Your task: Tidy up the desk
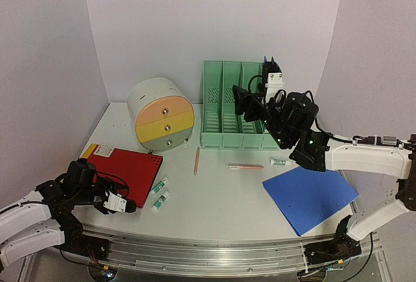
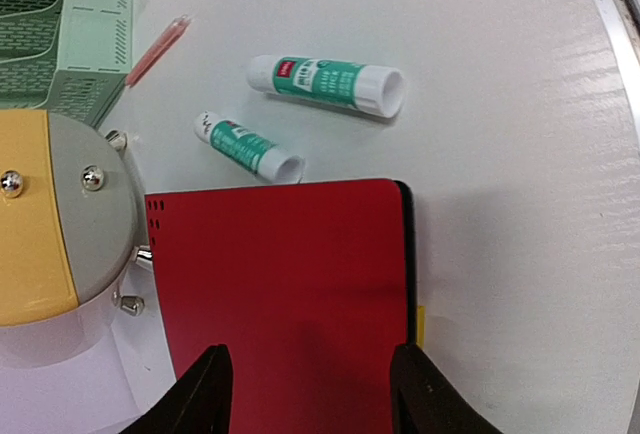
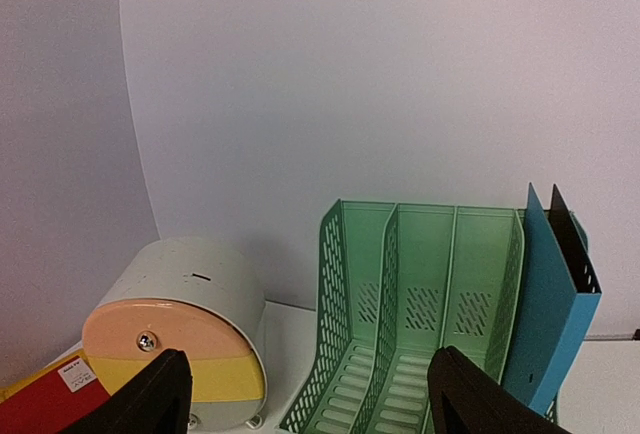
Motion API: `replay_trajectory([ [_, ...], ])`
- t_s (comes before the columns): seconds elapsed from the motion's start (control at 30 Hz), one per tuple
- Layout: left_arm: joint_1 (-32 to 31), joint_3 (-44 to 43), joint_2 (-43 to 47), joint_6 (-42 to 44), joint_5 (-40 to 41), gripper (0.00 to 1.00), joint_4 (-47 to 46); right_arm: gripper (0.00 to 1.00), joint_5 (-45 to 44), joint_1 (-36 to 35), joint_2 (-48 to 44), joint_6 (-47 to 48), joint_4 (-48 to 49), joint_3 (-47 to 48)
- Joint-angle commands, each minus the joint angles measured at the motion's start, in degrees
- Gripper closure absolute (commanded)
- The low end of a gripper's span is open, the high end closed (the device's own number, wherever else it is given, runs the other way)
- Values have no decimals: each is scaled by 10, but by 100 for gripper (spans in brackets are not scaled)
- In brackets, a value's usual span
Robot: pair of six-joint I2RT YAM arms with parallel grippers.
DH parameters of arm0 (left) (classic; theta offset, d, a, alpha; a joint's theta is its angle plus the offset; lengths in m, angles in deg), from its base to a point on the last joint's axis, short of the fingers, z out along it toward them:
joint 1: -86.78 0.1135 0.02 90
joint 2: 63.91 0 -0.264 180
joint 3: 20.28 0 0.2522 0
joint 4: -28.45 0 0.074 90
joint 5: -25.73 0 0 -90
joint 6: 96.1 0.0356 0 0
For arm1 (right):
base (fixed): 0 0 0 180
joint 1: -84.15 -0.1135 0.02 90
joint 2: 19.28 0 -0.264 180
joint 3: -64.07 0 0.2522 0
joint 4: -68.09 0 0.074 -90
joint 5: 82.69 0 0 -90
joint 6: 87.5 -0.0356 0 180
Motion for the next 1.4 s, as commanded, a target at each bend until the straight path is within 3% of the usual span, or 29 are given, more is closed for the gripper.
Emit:
replay_trajectory([
  [0.0,1,11,-7,19,-23,40,-22,17,28,-5,-9,15,23,12],
  [0.13,1,24,-34,17,-57,30,-66,17,29,-5,-6,17,25,13],
  [0.37,-34,29,-139,-20,-36,26,-199,17,38,-6,-13,19,25,6],
  [0.6,-86,70,-171,-29,36,32,-291,17,46,-7,-31,26,26,-7],
  [0.83,-96,101,-193,-8,79,36,-365,17,76,-7,-37,42,45,-12],
  [1.27,-96,119,-228,8,106,42,-410,17,113,-7,-48,49,72,-22],
  [1.37,-97,109,-254,-3,112,52,-431,17,121,-7,-51,50,78,-25],
])
